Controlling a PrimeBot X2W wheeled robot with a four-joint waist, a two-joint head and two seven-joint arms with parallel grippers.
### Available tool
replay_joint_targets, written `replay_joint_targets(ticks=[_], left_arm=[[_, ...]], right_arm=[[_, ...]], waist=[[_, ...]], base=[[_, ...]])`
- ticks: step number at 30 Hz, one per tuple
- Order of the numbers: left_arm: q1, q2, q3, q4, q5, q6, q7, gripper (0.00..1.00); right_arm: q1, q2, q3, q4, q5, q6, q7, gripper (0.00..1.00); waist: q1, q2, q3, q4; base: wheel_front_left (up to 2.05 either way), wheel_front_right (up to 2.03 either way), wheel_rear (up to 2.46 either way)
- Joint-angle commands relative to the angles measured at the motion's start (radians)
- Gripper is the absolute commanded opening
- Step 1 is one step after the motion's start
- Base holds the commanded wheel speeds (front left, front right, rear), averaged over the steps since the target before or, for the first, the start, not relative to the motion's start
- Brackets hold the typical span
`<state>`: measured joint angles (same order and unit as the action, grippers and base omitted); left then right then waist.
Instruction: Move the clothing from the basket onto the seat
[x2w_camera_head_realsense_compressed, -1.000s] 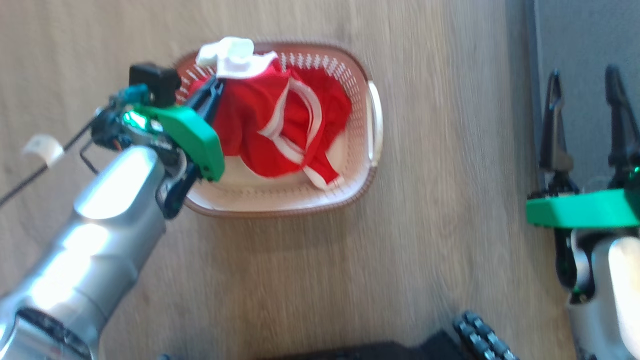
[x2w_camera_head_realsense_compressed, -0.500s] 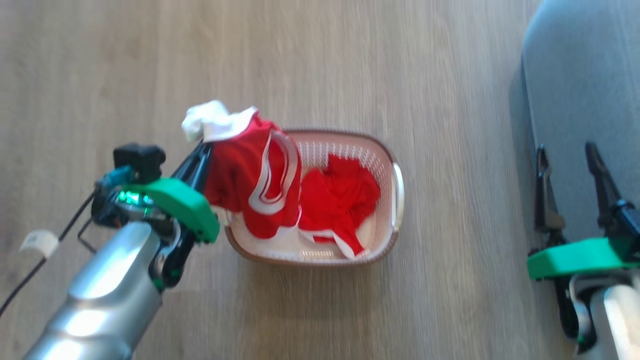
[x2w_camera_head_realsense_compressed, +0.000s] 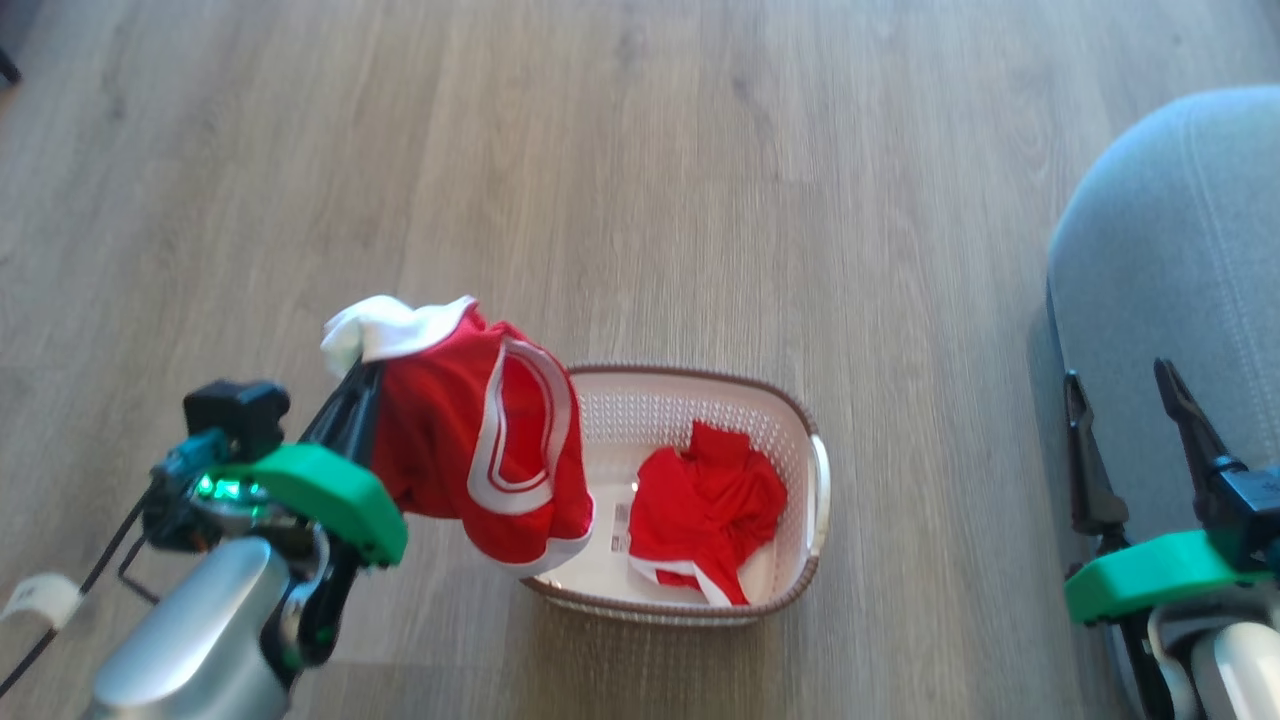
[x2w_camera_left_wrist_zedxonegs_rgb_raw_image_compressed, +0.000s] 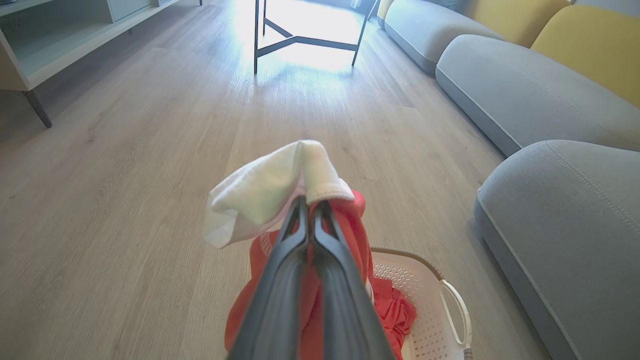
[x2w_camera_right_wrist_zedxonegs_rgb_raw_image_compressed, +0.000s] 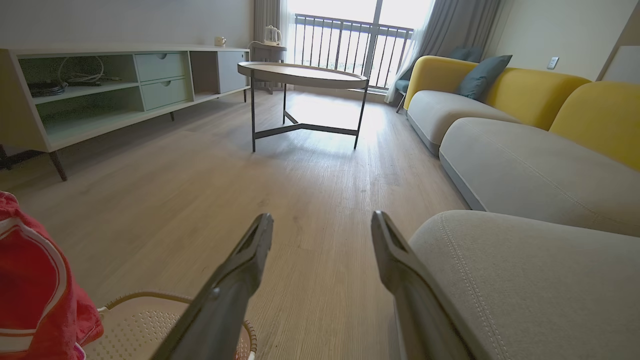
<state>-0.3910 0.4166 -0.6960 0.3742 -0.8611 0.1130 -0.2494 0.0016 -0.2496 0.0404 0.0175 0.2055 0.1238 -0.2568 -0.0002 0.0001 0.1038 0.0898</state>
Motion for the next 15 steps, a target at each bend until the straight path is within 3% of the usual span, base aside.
replay_joint_targets(ticks=[1,15], left_arm=[[-0.015,0.055,0.055,-0.048,0.007,0.015,-0.012,0.0],[0.074,0.176,0.119,-0.162,-0.018,0.089,0.003,0.0]], right_arm=[[-0.002,-0.032,0.024,-0.022,0.011,0.007,-0.005,1.0],[0.023,-0.055,0.063,0.014,0.038,0.007,-0.005,1.0]], waist=[[0.0002,-0.0001,-0.032,0.014],[0.0002,-0.0001,-0.114,0.046]], base=[[0.0,0.0,0.0],[0.0,0.0,0.0]])
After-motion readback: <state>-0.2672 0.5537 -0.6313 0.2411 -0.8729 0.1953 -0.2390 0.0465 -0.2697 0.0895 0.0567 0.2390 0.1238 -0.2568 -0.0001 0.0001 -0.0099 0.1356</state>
